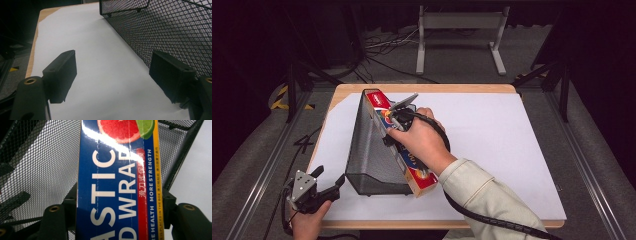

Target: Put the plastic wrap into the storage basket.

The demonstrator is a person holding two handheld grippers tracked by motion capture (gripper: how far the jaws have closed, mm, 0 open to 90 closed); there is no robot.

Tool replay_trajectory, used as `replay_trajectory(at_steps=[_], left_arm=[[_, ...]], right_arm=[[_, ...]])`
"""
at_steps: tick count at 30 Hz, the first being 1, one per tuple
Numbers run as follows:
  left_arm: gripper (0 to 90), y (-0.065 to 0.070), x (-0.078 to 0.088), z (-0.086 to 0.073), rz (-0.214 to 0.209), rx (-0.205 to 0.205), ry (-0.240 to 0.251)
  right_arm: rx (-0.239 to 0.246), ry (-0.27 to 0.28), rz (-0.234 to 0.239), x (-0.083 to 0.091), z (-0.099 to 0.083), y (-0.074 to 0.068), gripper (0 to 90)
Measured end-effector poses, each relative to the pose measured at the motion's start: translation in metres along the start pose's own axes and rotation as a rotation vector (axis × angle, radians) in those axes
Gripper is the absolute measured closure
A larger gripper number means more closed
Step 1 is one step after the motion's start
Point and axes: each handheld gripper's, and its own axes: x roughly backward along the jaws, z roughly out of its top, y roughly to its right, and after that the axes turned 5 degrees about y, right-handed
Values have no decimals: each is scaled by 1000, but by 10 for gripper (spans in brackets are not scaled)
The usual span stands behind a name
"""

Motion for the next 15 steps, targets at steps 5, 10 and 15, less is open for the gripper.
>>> replay_trajectory(at_steps=[5, 10, 15], left_arm=[[229, 0, 0, 0, 0, -2, -2], [229, -1, 2, -1, 1, 1, 0], [229, -2, 5, -2, 7, 7, 4]], right_arm=[[-11, -23, -9, -9, 0, -2, 396], [-14, -53, -21, -17, 0, -3, 395], [-22, -82, -26, -27, 0, -3, 394]])
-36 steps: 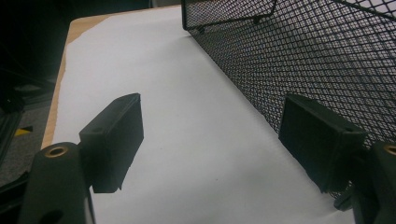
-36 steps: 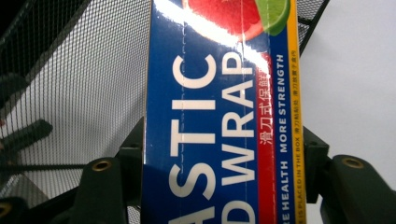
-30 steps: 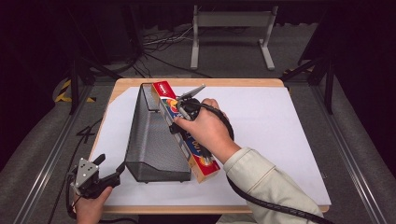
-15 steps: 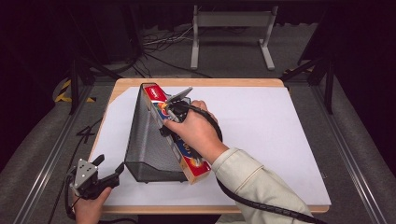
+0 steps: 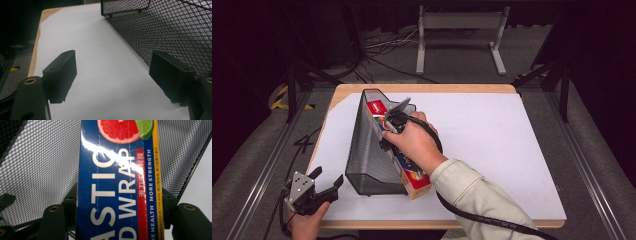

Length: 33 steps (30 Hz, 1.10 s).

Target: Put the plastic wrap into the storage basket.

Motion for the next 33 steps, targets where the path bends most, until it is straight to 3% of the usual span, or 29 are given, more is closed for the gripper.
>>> replay_trajectory(at_steps=[8, 14, 17, 23, 30, 33], left_arm=[[229, -2, 6, -2, 11, 9, 1], [229, -4, 9, -3, 20, 17, 4], [229, -3, 9, -4, 18, 16, 3], [229, -4, 8, -4, 18, 19, 3], [229, -3, 7, -3, 14, 13, 2], [229, -2, 7, -3, 15, 15, 2]], right_arm=[[-16, -51, -22, -12, 4, 0, 392], [-22, -56, -39, -18, 8, 1, 386], [-5, -72, -55, -22, 9, 1, 383], [9, -61, -78, -23, 12, 1, 382], [74, -46, -118, -25, 10, 1, 379], [79, -42, -114, -26, 10, 2, 379]])
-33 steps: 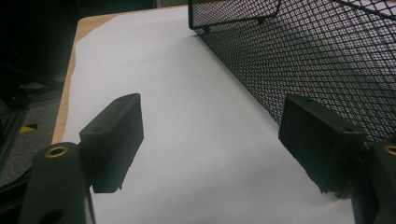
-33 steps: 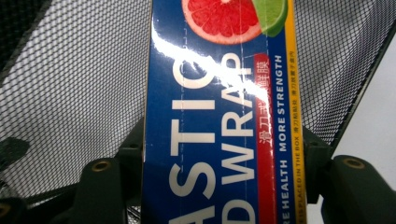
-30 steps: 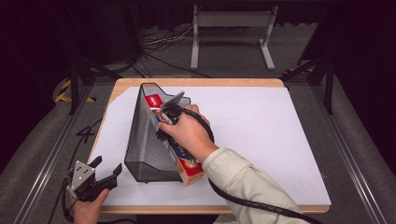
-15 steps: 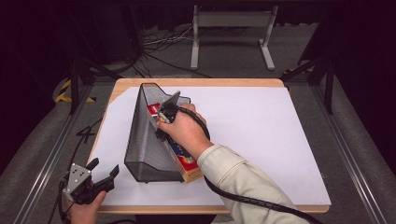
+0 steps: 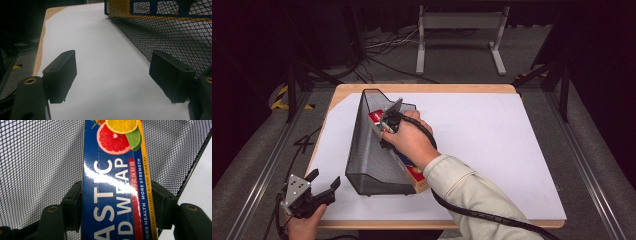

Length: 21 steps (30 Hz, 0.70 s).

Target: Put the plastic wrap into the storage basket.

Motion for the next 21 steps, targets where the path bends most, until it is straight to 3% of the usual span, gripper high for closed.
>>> replay_trajectory(at_steps=[6, 10, 13, 21], left_arm=[[229, -1, 0, 0, -1, -1, 1], [230, -1, 0, 0, 0, 0, -1], [229, -1, -2, 0, -4, -2, -1], [229, 1, -6, 1, -12, -8, -4]], right_arm=[[8, 8, 3, 0, 0, 0, 365], [-7, 31, 39, 1, 0, 2, 288], [29, 62, 70, 5, 0, 5, 161], [75, 128, 94, 22, -2, 15, 114]])
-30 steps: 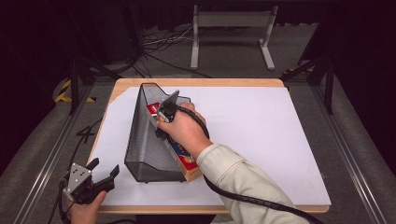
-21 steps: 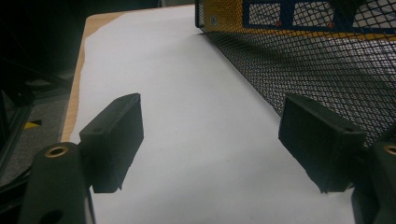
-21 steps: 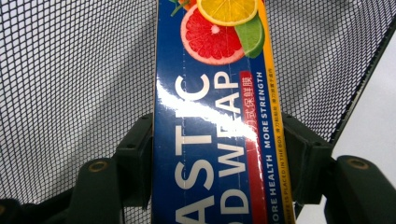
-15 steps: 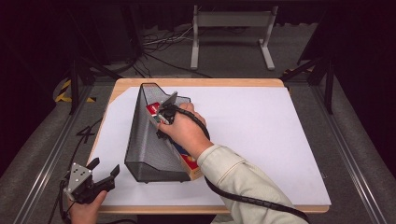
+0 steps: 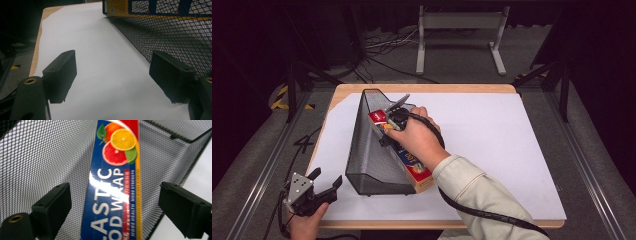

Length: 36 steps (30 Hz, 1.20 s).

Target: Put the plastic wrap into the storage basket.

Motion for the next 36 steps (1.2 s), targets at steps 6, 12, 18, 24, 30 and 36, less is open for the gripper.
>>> replay_trajectory(at_steps=[6, 12, 18, 24, 30, 36], left_arm=[[229, -1, 2, 0, 6, 7, 7], [230, -1, 1, 1, 6, 5, 9], [229, 0, 1, 1, 5, 5, 14], [230, 0, 0, 2, 4, 2, 13], [229, 1, -3, 3, 1, -4, 9], [229, 1, -3, 3, -1, -6, 7]], right_arm=[[44, 73, 81, 13, -1, 5, 106], [76, 209, 153, 32, -3, 6, 112], [108, 314, 226, 53, -7, 6, 112], [130, 378, 274, 71, -13, 12, 112], [152, 405, 289, 83, -22, 25, 111], [172, 441, 270, 95, -36, 43, 112]])
